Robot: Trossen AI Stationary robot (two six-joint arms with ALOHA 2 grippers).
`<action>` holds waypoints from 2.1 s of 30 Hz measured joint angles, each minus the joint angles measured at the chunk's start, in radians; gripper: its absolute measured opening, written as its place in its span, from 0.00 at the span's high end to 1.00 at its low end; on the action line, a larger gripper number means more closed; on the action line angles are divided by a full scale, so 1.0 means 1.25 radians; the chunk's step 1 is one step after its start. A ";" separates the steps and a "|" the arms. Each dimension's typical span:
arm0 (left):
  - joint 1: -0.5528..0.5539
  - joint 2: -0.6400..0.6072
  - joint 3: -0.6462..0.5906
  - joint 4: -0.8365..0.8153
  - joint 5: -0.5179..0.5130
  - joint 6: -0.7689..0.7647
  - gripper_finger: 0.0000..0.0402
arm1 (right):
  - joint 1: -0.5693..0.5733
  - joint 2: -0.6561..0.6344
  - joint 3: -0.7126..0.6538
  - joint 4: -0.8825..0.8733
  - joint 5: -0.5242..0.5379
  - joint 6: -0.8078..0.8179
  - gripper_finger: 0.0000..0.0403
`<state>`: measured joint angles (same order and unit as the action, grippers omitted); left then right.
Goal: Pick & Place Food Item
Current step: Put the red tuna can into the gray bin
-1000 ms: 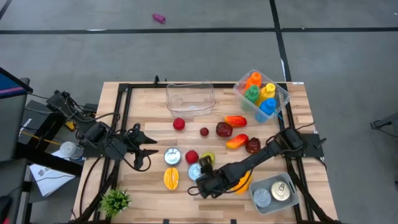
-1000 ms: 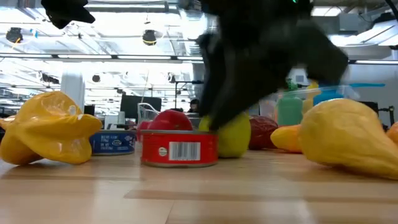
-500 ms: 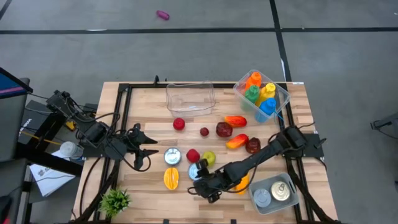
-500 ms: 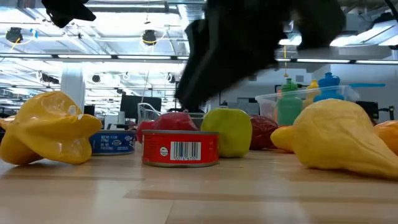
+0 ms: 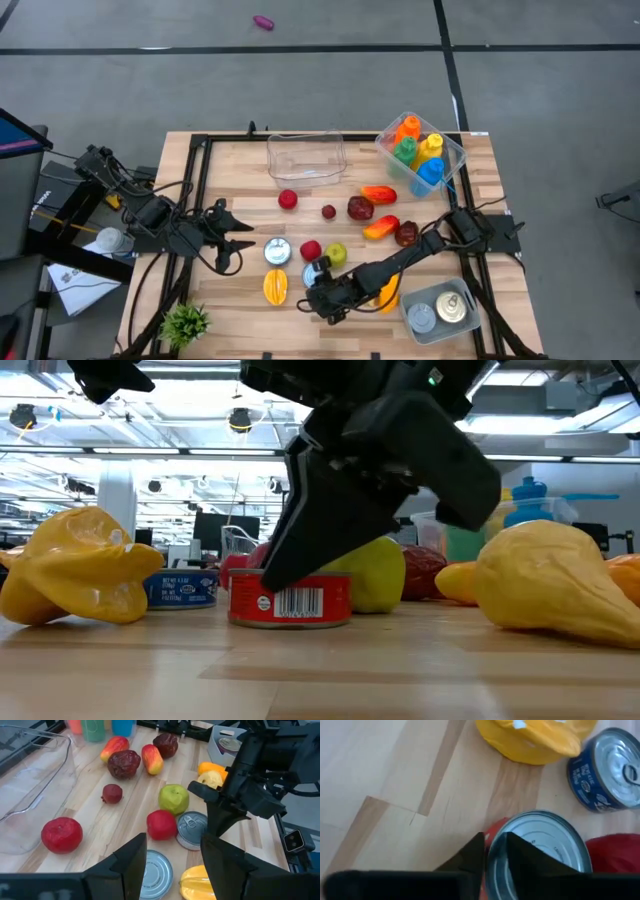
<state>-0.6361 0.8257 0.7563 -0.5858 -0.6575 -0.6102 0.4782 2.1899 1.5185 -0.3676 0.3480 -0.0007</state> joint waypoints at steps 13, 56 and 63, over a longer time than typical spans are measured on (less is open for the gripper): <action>0.000 0.000 0.000 0.000 0.000 0.000 0.56 | 0.010 -0.007 -0.003 -0.029 0.021 0.005 0.99; 0.000 0.000 -0.001 0.002 -0.037 0.003 0.56 | 0.615 -0.363 -0.004 -0.839 0.160 1.195 1.00; 0.000 0.000 -0.001 0.002 -0.048 0.003 0.56 | 0.669 -0.287 -0.005 -0.897 0.062 1.387 1.00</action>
<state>-0.6362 0.8257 0.7555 -0.5838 -0.7177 -0.6064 1.3149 1.8306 1.5124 -1.4887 0.4251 1.7328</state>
